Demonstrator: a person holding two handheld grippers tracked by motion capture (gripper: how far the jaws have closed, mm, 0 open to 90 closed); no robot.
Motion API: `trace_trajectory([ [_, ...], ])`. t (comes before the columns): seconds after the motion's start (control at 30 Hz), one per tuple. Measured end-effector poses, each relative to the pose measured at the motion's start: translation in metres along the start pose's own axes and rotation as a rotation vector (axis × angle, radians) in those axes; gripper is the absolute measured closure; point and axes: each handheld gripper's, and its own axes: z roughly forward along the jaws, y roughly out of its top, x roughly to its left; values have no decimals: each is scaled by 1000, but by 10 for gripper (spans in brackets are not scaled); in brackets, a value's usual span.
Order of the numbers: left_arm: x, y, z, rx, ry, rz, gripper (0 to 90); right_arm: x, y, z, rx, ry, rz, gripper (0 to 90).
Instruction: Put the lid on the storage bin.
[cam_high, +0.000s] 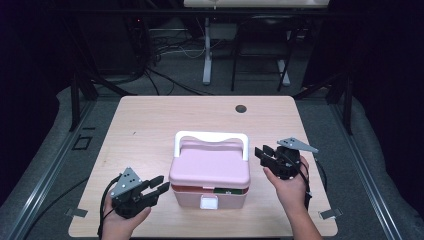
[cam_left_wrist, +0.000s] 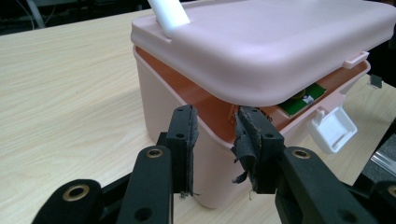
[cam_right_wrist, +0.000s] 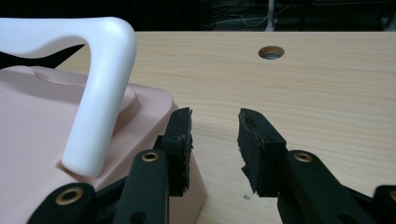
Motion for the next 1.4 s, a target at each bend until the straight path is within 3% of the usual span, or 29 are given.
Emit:
trace_trajectory([
  [0.8,1,-10,4,35,1,-7,671,0,-1,1,2,4,1,645],
  [0.93,2,-9,1,12,0,-11,672,0,-1,0,1,4,4,644],
  [1.4,9,-13,4,10,20,-43,649,-2,-1,1,3,4,4,637],
])
